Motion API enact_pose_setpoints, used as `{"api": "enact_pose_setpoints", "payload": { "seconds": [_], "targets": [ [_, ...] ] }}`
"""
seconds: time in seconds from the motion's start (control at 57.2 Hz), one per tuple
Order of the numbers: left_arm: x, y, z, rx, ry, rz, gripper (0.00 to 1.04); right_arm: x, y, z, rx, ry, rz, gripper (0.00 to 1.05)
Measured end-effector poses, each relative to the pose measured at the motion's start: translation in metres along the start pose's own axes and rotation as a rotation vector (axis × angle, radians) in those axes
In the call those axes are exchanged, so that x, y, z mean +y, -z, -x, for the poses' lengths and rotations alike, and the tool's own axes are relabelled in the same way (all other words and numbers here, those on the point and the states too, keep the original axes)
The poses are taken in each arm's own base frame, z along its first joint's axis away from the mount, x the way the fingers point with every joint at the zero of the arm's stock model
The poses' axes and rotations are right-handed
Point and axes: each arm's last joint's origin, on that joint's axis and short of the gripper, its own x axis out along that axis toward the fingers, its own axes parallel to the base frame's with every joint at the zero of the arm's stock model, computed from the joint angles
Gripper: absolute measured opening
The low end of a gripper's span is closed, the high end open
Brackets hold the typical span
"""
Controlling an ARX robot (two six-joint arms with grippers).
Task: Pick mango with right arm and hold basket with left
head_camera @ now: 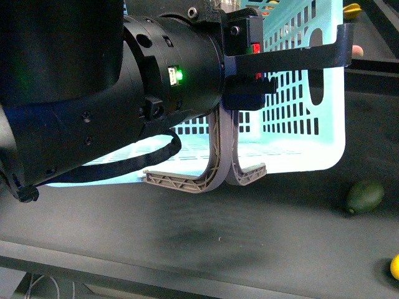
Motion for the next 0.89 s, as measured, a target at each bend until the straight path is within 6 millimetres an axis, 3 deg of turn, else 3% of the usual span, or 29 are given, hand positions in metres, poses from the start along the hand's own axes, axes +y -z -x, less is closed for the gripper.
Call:
{"api": "enact_pose_setpoints", "payload": {
  "seconds": [0.07, 0.35, 0.892],
  "targets": [
    [0.000, 0.000, 0.000, 0.000, -0.001, 0.000, 0.05, -0.011, 0.005, -0.019, 0.080, -0.012, 0.038, 0.96],
    [0.000, 0.000, 0.000, 0.000, 0.001, -0.001, 0.05, -0.030, 0.020, -0.054, 0.213, -0.054, 0.181, 0.96],
    [0.000, 0.000, 0.000, 0.000, 0.000, 0.000, 0.05, -0.031, 0.076, -0.117, 0.418, -0.198, 0.427, 0.96]
  ]
}}
